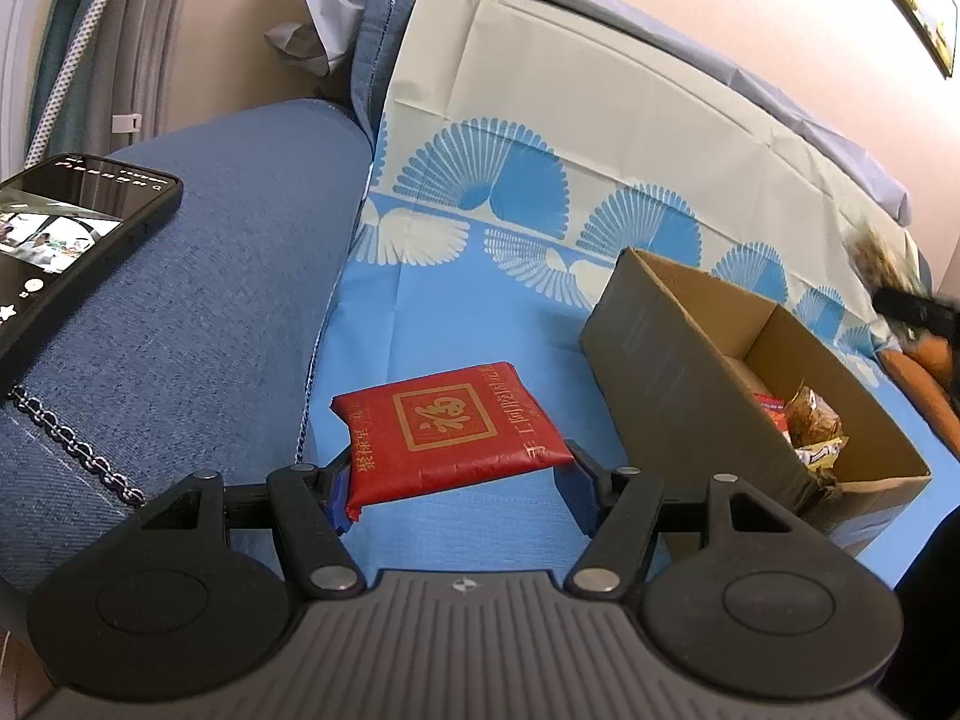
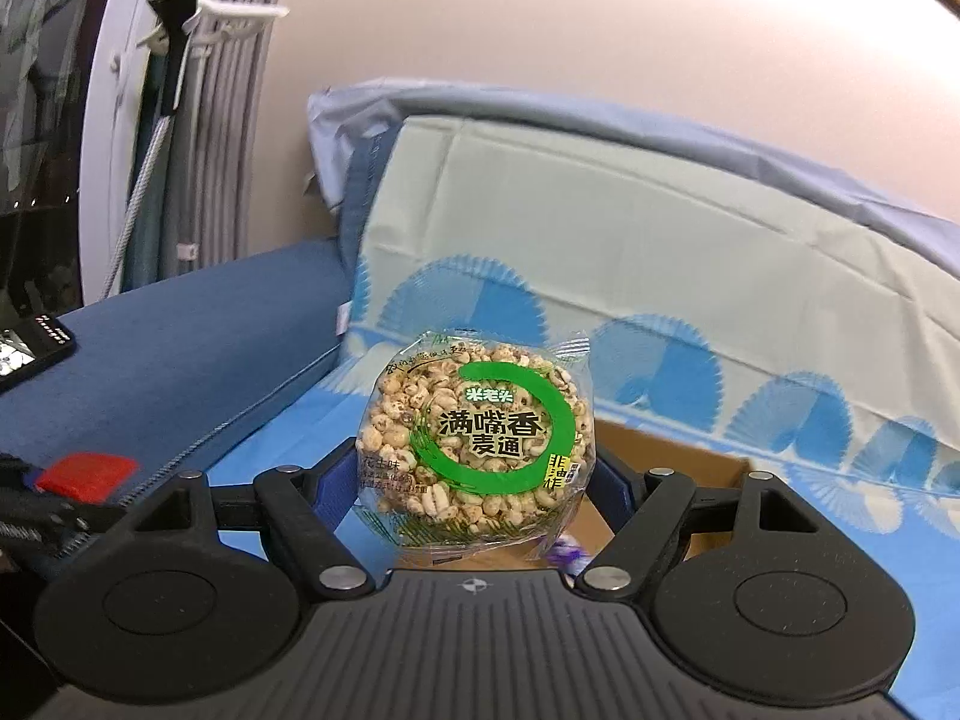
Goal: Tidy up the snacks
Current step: 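Carry the red cake with the left tool while the right carries the grain bag over the box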
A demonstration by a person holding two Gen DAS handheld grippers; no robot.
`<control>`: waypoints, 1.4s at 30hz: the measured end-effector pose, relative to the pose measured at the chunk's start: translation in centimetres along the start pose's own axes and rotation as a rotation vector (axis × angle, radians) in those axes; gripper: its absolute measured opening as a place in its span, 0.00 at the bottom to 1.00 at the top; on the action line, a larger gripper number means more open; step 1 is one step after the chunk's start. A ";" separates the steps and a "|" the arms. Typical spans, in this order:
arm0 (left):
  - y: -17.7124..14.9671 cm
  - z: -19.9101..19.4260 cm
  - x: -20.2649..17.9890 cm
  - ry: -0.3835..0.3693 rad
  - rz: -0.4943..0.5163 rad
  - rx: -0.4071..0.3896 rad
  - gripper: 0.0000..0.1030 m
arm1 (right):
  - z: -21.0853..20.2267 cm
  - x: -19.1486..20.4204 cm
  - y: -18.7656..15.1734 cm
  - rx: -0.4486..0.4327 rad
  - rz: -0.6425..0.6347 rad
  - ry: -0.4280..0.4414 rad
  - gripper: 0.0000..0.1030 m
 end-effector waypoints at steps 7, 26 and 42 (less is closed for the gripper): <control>0.2 0.7 -1.0 0.055 0.030 0.041 0.68 | 0.5 -4.4 -3.2 0.021 0.163 -0.042 0.77; 4.2 0.9 -13.1 0.052 0.139 0.169 0.69 | 1.1 -8.6 -5.6 0.074 0.325 -0.033 0.77; 4.3 6.6 -24.2 0.029 0.263 0.316 0.69 | 1.4 -10.2 -6.6 0.123 0.418 -0.031 0.77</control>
Point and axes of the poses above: each gripper's, at about its wrist camera, not at the fingertips, and z roughly the way its jaws point, x to its left, y to its top, the point moved 8 cm from there along z, roughly the way its jaws point, and after that the axes turned 10 degrees about x, right-handed, at the moved point
